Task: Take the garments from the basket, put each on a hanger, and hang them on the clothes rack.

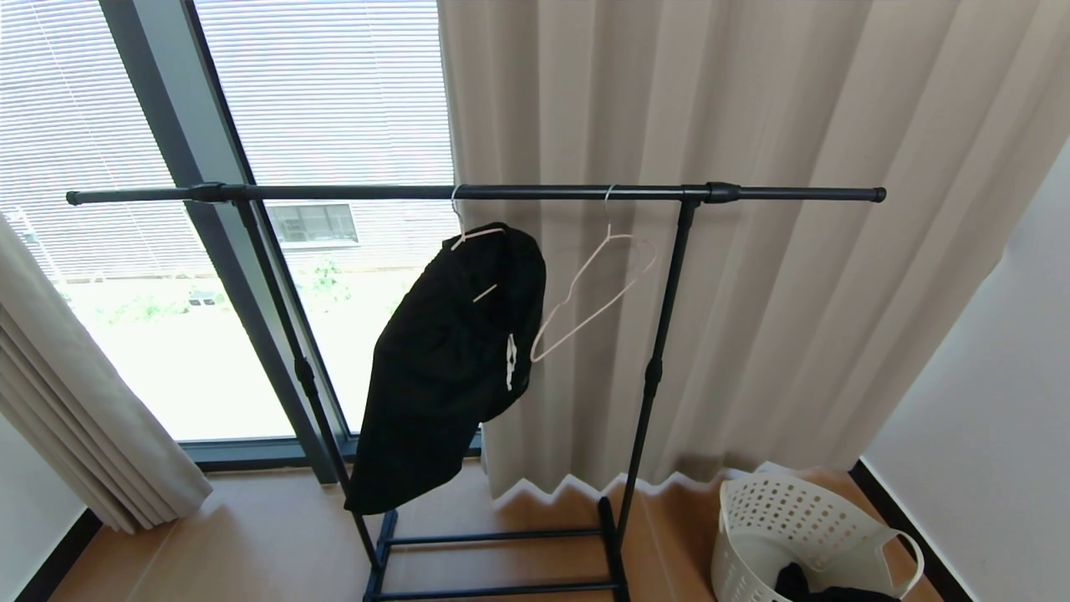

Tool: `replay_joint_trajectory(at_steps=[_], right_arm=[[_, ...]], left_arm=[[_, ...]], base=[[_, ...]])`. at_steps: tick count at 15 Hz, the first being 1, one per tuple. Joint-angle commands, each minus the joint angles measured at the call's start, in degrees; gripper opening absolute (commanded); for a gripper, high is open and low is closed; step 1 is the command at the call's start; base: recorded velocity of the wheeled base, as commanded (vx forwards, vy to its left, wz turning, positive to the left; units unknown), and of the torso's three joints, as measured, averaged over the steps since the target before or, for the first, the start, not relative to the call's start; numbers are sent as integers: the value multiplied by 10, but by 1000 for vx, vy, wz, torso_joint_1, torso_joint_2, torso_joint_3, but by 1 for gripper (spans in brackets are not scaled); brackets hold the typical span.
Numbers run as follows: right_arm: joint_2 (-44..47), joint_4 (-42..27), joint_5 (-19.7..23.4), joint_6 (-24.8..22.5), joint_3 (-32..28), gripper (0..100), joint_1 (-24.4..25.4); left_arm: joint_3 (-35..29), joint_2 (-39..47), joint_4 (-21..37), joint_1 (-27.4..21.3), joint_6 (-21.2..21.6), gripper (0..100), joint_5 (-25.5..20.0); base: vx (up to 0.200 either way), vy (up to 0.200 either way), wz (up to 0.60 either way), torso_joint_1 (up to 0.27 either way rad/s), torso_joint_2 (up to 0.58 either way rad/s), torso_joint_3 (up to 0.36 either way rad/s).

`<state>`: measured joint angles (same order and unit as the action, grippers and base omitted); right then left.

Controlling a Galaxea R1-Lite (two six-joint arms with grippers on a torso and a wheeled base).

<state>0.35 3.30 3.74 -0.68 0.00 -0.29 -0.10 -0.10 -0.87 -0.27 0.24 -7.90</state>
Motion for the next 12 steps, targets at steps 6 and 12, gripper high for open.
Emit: replay_joint_trajectory(at_steps=[6,12], right_arm=[[1,0,0,2,0,100,0],[1,0,0,3,0,100,0]], left_arm=[[0,1,0,0,-1,100,0],[0,1,0,0,-1,100,0]], base=[[0,0,0,-151,357,203],[0,0,0,-165,404,233]])
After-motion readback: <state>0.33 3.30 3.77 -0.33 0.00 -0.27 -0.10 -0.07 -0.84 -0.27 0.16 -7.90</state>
